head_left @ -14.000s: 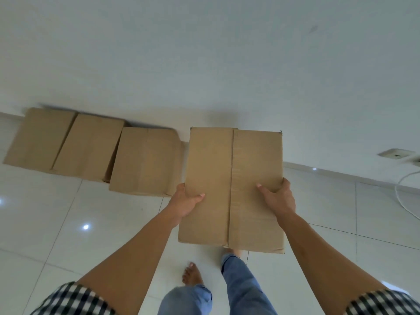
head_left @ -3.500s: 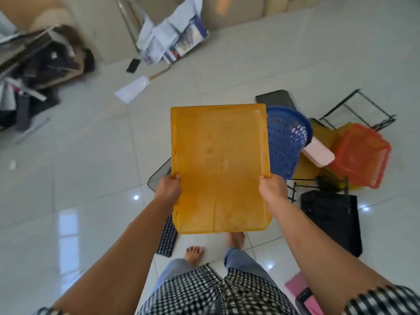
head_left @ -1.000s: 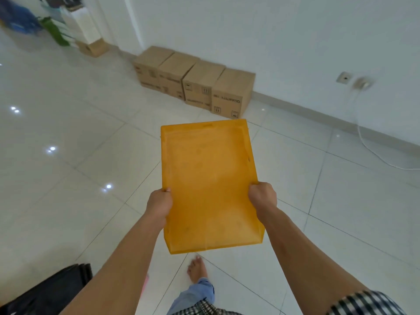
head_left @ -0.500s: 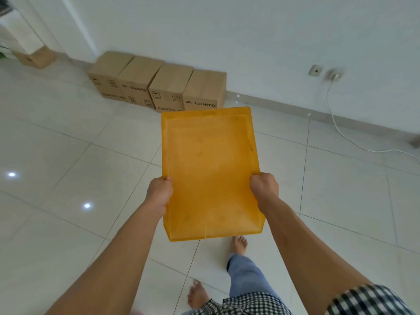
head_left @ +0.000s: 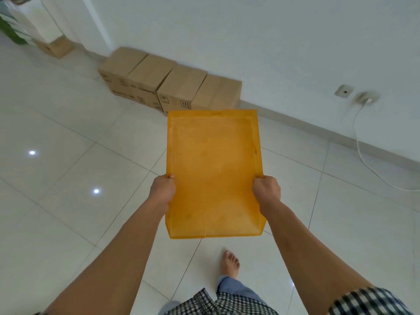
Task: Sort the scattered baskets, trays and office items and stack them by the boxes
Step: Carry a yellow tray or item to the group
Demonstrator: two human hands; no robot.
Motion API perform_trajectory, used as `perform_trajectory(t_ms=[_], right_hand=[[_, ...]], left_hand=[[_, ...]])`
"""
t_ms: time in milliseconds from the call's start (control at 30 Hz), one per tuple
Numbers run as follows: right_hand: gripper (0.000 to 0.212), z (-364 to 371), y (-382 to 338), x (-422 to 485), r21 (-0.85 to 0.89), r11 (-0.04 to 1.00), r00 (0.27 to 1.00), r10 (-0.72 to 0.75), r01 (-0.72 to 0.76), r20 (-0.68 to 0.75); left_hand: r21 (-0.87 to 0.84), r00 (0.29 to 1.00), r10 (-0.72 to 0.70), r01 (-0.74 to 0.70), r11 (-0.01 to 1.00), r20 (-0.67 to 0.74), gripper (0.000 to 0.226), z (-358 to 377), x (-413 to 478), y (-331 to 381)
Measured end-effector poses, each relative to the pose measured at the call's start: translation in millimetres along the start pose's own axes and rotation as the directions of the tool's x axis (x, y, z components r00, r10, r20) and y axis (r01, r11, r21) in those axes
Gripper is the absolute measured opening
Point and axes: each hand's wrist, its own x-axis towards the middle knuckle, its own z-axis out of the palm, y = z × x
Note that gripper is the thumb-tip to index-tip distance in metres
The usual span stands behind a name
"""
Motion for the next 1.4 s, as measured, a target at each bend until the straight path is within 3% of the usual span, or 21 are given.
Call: perform_trajectory(t_ms=[467,900,1100,1400], right_hand=[[0.034,60.9,-92.3,83.6,-0.069,0.997,0.996,-0.020,0.026,0.086],[0.041,179.7,-184.3,207.0,-0.066,0.995,0.993,0.086,-0.080,0.084],[0.046,222.3,-182.7,270.6,-0.113,0.982,0.980,0.166,-0.153,0.113],[0.048,308.1,-108.8,391.6,-0.120,0.940,0.899,0.341,-0.319,0.275]], left_hand=[[-0.065,0.996,-0.062,0.058,0.996,-0.063,0.049,-12.1,102.6,45.5],[0.009,0.995,-0.070,0.070,0.998,0.077,0.044,-35.0,311.0,106.3],[0.088,0.986,-0.118,0.108,0.990,0.118,0.043,-10.3,392.4,109.4],[0.209,0.957,-0.246,0.212,0.955,0.153,0.046,58.8,527.1,43.1]])
